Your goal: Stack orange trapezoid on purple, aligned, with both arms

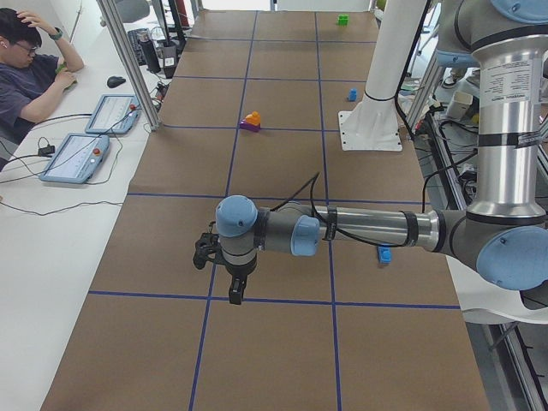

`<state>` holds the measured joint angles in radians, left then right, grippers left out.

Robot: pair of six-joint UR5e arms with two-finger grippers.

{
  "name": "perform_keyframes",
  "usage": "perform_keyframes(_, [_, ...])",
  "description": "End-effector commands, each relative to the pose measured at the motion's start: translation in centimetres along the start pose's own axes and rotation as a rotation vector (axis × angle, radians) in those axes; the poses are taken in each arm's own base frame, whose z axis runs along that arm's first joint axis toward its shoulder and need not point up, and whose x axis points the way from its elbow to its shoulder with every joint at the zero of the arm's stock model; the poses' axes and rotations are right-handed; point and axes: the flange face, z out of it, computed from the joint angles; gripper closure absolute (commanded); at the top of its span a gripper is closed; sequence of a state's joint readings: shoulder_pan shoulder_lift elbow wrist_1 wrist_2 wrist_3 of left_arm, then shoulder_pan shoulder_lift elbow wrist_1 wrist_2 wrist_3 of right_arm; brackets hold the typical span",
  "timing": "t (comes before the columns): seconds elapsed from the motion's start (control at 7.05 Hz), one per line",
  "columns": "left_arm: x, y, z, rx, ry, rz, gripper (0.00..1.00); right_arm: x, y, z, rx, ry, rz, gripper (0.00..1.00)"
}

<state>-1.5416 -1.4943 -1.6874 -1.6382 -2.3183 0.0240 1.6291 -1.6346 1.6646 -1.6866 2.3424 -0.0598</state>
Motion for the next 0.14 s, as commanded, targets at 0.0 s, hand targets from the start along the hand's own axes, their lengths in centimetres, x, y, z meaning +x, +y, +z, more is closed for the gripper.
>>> perform_keyframes(0.0, [-0.01, 0.01, 0.01, 0.000, 0.000, 0.000, 0.00, -0.03, 0.02, -0.03, 0.001, 0.000, -0.001, 0.00])
